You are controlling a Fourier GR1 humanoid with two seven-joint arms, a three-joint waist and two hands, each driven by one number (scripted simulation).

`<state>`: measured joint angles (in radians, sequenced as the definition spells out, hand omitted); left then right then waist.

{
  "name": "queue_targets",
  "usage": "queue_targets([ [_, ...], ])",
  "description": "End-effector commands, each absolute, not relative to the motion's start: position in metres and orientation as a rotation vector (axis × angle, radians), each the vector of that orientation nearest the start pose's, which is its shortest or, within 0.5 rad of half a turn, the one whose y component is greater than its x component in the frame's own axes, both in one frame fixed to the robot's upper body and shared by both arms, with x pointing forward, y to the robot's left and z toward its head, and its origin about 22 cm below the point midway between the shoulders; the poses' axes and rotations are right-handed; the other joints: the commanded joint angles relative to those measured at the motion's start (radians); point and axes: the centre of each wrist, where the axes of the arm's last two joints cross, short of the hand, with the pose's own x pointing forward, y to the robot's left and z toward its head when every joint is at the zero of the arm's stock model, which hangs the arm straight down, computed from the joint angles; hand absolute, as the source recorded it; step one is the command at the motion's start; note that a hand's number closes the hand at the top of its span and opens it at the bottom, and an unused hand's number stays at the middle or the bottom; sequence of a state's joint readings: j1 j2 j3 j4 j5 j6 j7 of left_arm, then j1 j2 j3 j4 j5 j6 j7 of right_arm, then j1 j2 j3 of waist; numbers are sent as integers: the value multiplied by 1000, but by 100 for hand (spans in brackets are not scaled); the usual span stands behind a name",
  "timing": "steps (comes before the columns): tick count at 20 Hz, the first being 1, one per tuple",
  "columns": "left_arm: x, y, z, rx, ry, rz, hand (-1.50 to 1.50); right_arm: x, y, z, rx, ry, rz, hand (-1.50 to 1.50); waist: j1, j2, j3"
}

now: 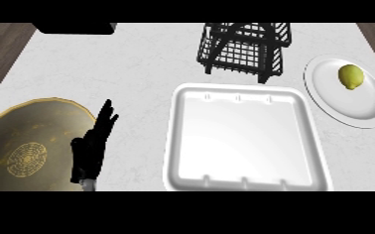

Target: Pick the cupcake from the tray and place it in the tiered basket

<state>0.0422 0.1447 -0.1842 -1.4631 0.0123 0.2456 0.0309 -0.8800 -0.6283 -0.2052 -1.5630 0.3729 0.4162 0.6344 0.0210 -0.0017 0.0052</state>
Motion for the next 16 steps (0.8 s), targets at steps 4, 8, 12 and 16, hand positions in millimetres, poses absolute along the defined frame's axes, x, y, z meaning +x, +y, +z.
queue_targets([
  [4, 210, 239, -51, 224, -1309, -48, 0, 376, -268, 343, -898, -1558, 611, 150, 15, 9, -6],
  [8, 211, 251, -48, 257, -1320, -34, 0, 396, -261, 322, -878, -1530, 693, 150, 8, 8, -6],
  [12, 225, 235, -52, 231, -1315, -31, 0, 414, -229, 293, -867, -1547, 747, 150, -1, 8, -6],
  [16, 207, 234, -61, 217, -1309, -40, 0, 434, -228, 277, -916, -1492, 757, 150, 15, 12, -6],
])
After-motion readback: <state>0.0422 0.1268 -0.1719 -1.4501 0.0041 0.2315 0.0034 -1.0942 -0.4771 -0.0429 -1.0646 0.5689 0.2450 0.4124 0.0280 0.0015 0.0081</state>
